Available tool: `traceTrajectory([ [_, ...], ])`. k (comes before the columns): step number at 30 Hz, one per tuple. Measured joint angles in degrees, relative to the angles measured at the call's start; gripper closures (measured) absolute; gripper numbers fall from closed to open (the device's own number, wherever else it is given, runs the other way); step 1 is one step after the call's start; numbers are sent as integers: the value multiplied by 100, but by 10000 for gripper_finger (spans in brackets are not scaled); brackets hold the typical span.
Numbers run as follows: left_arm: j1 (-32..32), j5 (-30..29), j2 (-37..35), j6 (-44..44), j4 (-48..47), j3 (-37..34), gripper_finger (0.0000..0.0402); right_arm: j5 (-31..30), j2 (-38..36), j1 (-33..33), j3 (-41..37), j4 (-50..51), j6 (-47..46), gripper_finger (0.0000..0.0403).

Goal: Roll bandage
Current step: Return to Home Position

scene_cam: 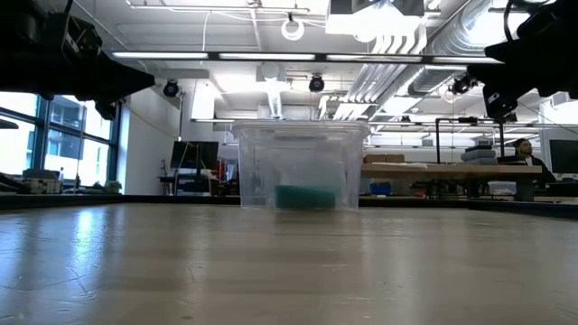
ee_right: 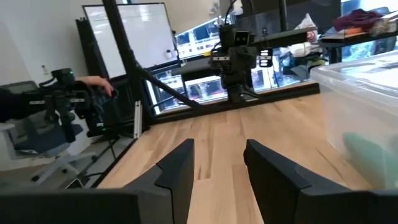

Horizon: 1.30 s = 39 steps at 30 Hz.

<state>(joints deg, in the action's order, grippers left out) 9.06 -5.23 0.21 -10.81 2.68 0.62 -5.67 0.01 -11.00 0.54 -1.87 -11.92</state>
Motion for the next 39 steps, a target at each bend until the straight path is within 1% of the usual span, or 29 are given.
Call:
traceTrajectory([
  [13,-7,1,0,-2,7,0,401,7,31,-3,0,0,2,266],
  [14,-7,2,0,-2,9,0,401,-26,31,-3,-1,-9,105,265],
  [18,-7,3,0,-2,11,0,401,-431,26,12,0,-97,1296,265],
  [20,-7,3,0,0,13,0,401,-438,31,12,0,-57,1630,265],
  [22,-7,6,0,-2,11,0,401,-436,31,12,0,-50,1775,265],
  [39,-9,6,0,-2,13,0,401,-433,31,12,0,-50,1824,265],
])
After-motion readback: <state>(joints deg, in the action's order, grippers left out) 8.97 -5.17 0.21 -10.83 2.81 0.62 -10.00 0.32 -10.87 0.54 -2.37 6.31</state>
